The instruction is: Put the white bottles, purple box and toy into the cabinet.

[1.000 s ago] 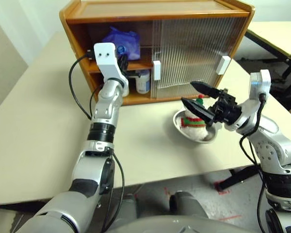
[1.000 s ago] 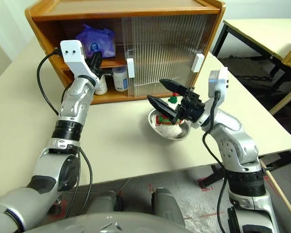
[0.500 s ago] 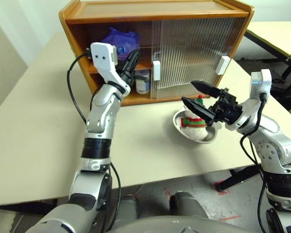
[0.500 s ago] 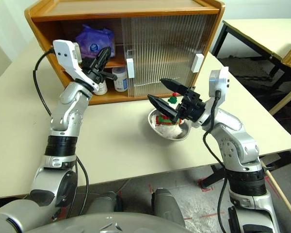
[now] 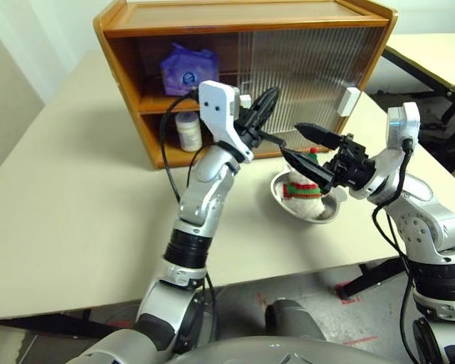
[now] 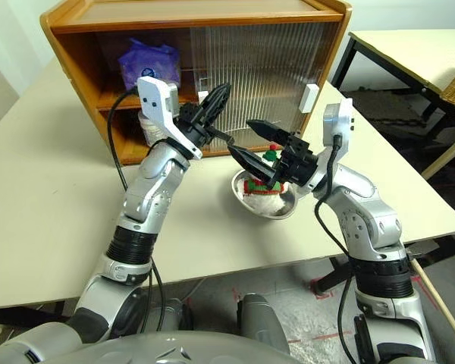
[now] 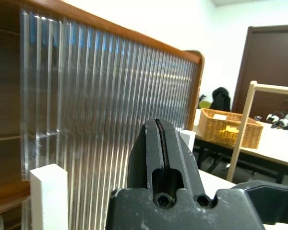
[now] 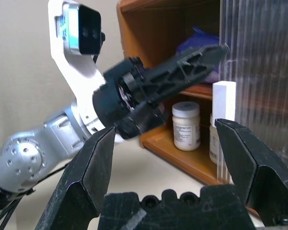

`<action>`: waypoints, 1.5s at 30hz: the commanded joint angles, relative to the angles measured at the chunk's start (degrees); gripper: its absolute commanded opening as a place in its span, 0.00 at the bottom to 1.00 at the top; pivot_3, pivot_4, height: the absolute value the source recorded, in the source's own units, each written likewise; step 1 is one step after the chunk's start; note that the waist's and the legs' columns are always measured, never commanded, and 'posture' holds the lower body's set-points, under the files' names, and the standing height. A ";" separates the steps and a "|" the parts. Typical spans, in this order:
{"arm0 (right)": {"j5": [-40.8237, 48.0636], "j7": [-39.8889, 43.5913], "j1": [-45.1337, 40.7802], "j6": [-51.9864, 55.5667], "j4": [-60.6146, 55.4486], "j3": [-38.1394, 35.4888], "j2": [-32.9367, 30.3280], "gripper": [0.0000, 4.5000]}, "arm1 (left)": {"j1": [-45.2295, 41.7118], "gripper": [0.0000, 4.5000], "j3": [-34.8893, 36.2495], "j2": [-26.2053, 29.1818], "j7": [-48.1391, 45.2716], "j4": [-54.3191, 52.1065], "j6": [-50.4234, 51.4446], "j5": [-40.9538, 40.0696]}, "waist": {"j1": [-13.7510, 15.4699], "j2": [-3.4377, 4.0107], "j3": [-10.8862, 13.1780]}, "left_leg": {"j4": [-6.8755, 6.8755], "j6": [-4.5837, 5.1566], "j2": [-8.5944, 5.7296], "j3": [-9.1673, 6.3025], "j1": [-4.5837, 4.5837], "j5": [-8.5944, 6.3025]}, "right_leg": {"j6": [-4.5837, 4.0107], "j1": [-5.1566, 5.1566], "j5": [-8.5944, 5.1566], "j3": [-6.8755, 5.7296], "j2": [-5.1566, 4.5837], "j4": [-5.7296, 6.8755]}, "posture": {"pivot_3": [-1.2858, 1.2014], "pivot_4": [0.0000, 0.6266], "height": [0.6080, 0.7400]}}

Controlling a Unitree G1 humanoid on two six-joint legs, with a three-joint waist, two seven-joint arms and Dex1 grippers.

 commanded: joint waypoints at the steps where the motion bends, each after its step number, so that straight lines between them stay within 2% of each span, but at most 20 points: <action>1: 0.36 0.58 -0.04 0.58 -0.50 -0.09 -0.74 1.00 | -0.90 0.01 -0.33 -1.13 2.69 6.38 -3.59 3.64 | 0.09 0.00 0.00 | 0.00 0.00 0.01 -0.01 0.00 0.00 | 0.00 0.00 0.00 0.00 0.02 0.00 | 0.52 0.00 1.00; 12: 1.10 0.70 0.77 1.93 -1.89 -0.59 -1.93 1.00 | -5.48 0.01 0.32 -5.36 12.49 21.92 -14.19 9.15 | 0.10 0.00 0.00 | 0.00 -0.04 0.05 -0.01 -0.05 -0.02 | 0.01 -0.03 0.01 0.00 0.03 -0.08 | 0.51 0.00 1.00; 21: 1.48 0.45 1.22 2.45 -2.54 -1.25 -2.84 1.00 | -8.96 0.01 0.86 -5.40 16.28 29.52 -19.05 9.37 | -0.08 0.00 0.00 | 0.00 -0.15 0.03 0.00 -0.08 -0.09 | 0.05 -0.03 0.03 -0.01 0.03 -0.15 | 0.50 0.00 1.00; 32: 1.37 0.20 1.89 1.88 -2.76 -1.03 -2.56 1.00 | -7.74 0.01 1.37 -4.85 24.30 29.71 -18.87 10.66 | -0.17 0.00 0.00 | 0.00 -0.19 0.07 0.02 -0.06 -0.11 | 0.06 -0.05 0.05 0.01 0.09 -0.14 | 0.50 0.00 1.00; 45: 1.40 0.28 1.52 1.87 -2.45 -0.80 -2.35 1.00 | -0.40 0.01 0.55 -3.46 30.24 17.69 -12.33 13.67 | -0.14 0.00 0.00 | 0.00 -0.21 0.15 0.03 -0.02 -0.12 | 0.00 -0.06 0.10 0.15 0.26 -0.14 | 0.50 0.00 1.00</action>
